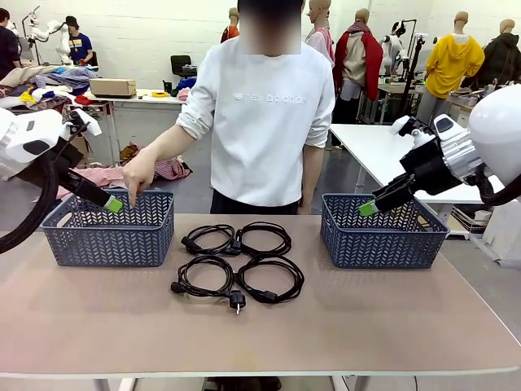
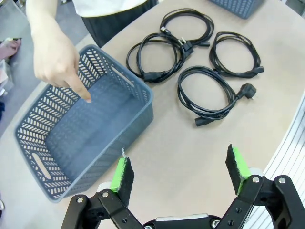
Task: Organize the cables according to human instructions.
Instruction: Pick up a bundle of cables and place it in the basket indicated by the human.
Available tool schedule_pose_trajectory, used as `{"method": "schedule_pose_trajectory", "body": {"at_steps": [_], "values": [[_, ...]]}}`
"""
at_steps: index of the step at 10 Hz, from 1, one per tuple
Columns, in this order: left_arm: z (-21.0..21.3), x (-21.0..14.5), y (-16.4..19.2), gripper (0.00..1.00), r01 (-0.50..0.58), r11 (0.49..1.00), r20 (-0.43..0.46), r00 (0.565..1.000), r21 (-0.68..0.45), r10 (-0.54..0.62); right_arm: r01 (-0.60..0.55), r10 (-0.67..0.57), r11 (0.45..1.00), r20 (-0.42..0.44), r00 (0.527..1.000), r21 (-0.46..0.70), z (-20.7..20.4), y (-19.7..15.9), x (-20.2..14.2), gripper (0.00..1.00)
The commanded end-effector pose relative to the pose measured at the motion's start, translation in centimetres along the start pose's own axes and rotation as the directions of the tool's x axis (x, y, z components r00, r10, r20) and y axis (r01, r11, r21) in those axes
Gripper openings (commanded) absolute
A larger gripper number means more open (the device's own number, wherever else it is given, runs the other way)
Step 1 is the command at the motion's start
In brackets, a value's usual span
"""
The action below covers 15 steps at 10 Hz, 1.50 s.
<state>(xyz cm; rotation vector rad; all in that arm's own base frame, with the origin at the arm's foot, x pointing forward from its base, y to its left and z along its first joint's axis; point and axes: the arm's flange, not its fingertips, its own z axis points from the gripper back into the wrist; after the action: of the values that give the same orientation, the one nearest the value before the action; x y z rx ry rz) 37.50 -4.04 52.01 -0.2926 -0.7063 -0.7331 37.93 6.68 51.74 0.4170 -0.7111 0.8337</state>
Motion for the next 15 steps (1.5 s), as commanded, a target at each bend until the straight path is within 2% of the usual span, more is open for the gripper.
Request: {"method": "schedule_pose_trajectory", "body": {"at_steps": [1, 10, 12, 15], "values": [[-0.2, -0.5, 0.0, 1.0, 0.011, 1.0, 0.008, 1.0, -0.006, -0.011, -0.007, 0.007, 1.0, 0.018, 1.0, 0.015, -0.1, -0.1, 0.1, 1.0], [0.0, 0.0, 0.0, 1.0, 0.001, 1.0, 0.0, 1.0, 0.0, -0.001, -0.007, 0.007, 1.0, 0.018, 1.0, 0.015, -0.1, -0.1, 0.1, 1.0], [-1.7, 2.5, -1.4, 1.0, 0.163, 0.986, -0.039, 0.986, -0.027, -0.164, -0.007, 0.007, 1.0, 0.018, 1.0, 0.015, -0.1, -0.1, 0.1, 1.0], [-6.1, 5.8, -5.7, 1.0, 0.427, 0.895, -0.118, 0.89, -0.133, -0.442, -0.007, 0.007, 1.0, 0.018, 1.0, 0.015, -0.1, -0.1, 0.1, 1.0]]}}
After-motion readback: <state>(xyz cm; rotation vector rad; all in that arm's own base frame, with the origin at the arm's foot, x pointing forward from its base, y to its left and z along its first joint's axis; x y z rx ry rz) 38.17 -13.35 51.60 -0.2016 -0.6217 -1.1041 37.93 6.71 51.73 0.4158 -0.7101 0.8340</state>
